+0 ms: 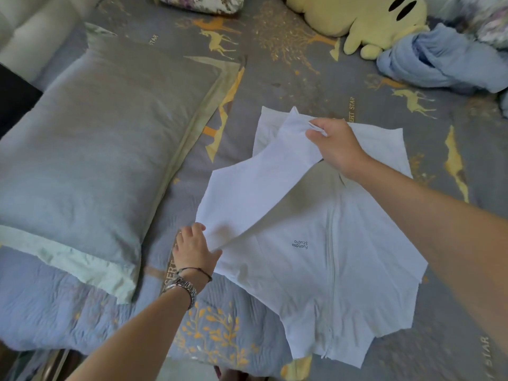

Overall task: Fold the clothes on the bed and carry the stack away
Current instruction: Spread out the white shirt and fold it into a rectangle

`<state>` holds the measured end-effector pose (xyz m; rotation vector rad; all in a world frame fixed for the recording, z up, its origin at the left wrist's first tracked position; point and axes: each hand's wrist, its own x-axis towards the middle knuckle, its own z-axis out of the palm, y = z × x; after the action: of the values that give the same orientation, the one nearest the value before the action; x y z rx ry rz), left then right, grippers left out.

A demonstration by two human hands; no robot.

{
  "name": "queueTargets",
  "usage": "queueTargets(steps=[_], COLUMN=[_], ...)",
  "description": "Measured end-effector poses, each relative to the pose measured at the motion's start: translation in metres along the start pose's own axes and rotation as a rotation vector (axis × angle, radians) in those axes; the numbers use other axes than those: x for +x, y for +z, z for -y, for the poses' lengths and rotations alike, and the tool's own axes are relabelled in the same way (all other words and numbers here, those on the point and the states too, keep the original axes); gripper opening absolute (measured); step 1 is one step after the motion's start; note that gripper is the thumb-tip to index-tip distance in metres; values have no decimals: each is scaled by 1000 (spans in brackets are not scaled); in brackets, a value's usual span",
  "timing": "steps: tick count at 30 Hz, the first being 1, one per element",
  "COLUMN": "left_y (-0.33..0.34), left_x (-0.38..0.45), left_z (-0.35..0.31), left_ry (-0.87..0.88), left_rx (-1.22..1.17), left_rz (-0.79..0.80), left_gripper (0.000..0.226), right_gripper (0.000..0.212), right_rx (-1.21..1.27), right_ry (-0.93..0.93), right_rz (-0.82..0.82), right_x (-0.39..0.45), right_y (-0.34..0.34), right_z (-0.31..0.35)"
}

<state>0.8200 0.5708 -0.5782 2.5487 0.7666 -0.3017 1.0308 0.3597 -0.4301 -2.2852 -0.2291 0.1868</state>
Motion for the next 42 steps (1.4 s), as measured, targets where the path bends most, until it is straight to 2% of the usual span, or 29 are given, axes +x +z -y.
queueTargets(steps=[8,16,22,25,31,35,38,42], left_y=[15,44,69,83,99,100,99,98], left_x=[3,-6,-11,-17,-29,-22,-15,-17], left_z=[3,-8,-34,-37,-43,-48,-53,-56], left_ry=[-118,-243,-428,-465,-359,-238,-179,-95], left_rx=[38,-129,-122,-165,-248,-201,-164,-80], left_rz=[107,134,-51,-128,-206,-164,-116,-33], left_gripper=[71,78,73,67,38,27,23,25], right_gripper=[24,23,22,23,23,21,17,38], right_rx=[-79,-187,-293,-403,-528,-414,-444,-403], right_ry=[72,101,53,41,126,189,159,73], right_rz=[-18,48,74,79,60,37,-8,-3], right_x=[23,62,100,120,156,177,189,206], right_y=[-18,-36,-53,-63,-58,-47,-41,-31], right_z=[-49,-100,-144,-163,-186,-196,-201,-208])
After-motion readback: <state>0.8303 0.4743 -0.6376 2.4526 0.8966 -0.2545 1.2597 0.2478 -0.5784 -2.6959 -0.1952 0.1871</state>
